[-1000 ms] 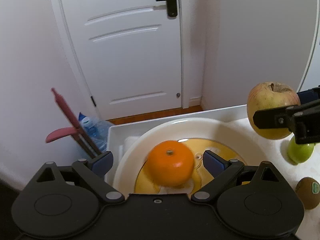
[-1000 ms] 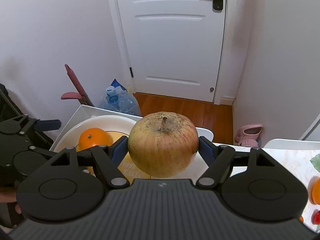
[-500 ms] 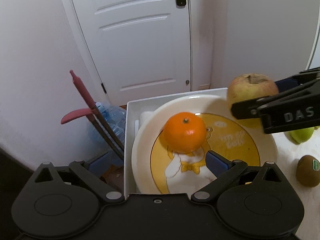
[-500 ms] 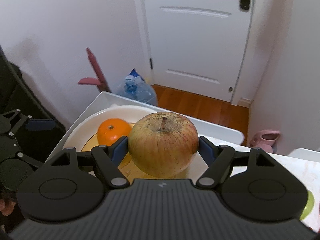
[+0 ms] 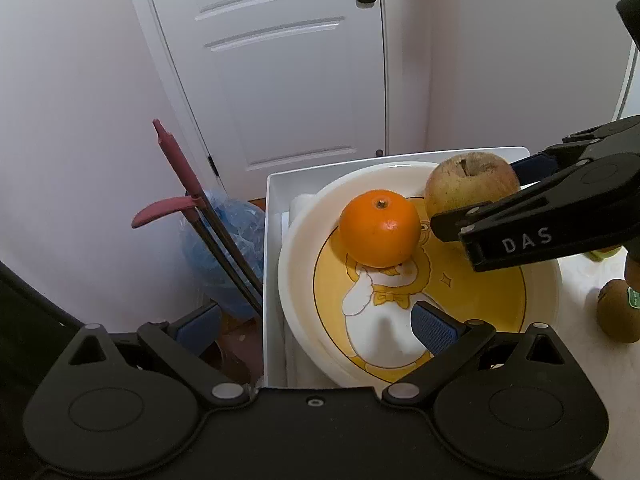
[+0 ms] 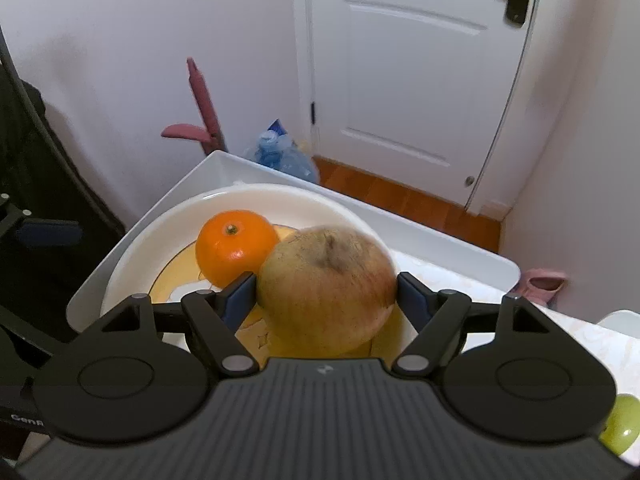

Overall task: Organize fruits
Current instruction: 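Lower the apple into the bowl beside the orange and open the right tool, then withdraw both tools from the bowl back over the table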

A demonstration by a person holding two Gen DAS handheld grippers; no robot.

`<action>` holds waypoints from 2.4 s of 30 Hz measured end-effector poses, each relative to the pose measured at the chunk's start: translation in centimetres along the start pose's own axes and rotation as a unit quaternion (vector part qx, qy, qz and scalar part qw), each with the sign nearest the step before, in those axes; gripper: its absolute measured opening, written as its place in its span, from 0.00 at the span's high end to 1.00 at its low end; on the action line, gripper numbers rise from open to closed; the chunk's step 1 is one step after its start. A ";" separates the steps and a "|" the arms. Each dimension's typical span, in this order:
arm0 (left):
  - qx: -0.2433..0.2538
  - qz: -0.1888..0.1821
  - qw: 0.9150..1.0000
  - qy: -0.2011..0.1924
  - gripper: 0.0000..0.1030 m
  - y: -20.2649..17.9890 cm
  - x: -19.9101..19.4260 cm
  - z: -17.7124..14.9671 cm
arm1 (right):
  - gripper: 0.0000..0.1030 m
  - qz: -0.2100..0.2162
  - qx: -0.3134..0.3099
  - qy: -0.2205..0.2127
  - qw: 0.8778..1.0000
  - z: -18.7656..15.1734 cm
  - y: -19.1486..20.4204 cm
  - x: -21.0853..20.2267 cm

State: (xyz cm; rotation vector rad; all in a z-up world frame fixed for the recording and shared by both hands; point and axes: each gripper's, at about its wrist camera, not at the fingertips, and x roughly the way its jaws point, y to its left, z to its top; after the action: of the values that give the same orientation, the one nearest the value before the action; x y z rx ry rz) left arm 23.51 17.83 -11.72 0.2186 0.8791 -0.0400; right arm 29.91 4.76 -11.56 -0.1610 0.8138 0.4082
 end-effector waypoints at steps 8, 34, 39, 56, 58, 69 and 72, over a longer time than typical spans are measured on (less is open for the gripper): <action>-0.004 0.005 1.000 -0.007 0.00 -0.2 -0.7 0.0 | 0.00 -0.002 0.010 -0.027 1.000 0.3 -0.4 -1.9; -0.023 0.001 0.997 -0.078 0.00 -2.1 -8.2 0.5 | 0.00 -0.030 0.066 -0.063 0.995 -1.8 -2.1 -13.0; -0.032 0.007 0.995 -0.091 0.00 -3.7 -10.6 0.3 | 0.00 -0.035 0.075 -0.069 0.994 -3.3 -3.8 -16.1; -0.084 0.042 0.989 -0.116 0.01 -13.6 -18.4 -4.2 | 0.00 -0.040 0.072 -0.069 0.994 -12.4 -10.7 -24.9; -0.086 0.045 0.988 -0.121 0.01 -15.0 -19.1 -4.8 | 0.00 -0.038 0.071 -0.069 0.994 -13.7 -11.6 -25.6; -0.082 0.037 0.989 -0.120 0.01 -22.5 -18.5 -8.1 | 0.00 -0.043 0.059 -0.056 0.996 -19.7 -16.5 -25.7; -0.075 0.031 0.990 -0.115 0.01 -24.5 -17.0 -8.6 | 0.00 -0.045 0.060 -0.053 0.996 -21.2 -17.8 -24.8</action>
State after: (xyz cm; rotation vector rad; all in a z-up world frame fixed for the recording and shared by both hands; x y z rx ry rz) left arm 3.02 -5.27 -8.25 0.0978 0.6426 0.0570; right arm 7.79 -24.85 -8.04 -0.0633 0.7210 0.2794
